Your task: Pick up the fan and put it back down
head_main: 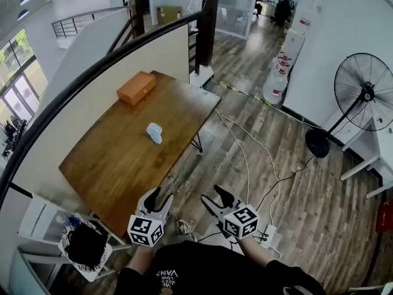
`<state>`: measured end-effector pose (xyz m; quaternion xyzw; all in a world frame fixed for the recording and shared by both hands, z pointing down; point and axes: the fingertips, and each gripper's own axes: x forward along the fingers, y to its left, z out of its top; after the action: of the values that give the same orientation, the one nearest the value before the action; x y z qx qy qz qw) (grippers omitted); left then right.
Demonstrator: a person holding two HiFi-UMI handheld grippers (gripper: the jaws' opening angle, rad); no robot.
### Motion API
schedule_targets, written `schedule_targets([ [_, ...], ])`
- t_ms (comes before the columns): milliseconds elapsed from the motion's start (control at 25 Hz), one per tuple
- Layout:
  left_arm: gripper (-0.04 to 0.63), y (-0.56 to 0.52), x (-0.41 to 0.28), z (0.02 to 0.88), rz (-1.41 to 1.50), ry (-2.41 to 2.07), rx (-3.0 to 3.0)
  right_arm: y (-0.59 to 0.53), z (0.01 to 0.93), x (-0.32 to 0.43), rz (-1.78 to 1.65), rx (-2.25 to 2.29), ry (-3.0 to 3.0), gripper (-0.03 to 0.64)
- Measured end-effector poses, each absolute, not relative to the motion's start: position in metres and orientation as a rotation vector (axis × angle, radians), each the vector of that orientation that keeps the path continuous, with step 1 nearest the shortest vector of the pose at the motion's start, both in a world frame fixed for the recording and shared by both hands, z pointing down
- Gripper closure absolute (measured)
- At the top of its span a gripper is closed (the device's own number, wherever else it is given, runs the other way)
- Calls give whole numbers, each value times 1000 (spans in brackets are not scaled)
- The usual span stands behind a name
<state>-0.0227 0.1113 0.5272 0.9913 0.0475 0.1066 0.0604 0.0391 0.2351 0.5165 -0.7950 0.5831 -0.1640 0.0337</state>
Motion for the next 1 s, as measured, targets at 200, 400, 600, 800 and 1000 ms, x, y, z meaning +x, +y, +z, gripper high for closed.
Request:
schedule_targets([
  [200, 405, 60, 20, 522, 304, 137, 2986, 172, 511, 87, -511, -2453, 1872, 402],
  [400, 403, 10, 43, 522, 289, 74, 2985, 109, 515, 124, -518, -2441, 1960, 402],
  [600, 403, -32, 48, 531, 292, -59, 2957, 56, 523, 154, -538, -2408, 2051, 402],
  [800, 403, -67, 50, 546, 302, -237, 2914, 1, 537, 185, -550, -2358, 2203, 398],
  [1000, 403, -96, 56, 547, 298, -467, 2849, -55, 551, 207, -599, -2242, 2426, 379],
])
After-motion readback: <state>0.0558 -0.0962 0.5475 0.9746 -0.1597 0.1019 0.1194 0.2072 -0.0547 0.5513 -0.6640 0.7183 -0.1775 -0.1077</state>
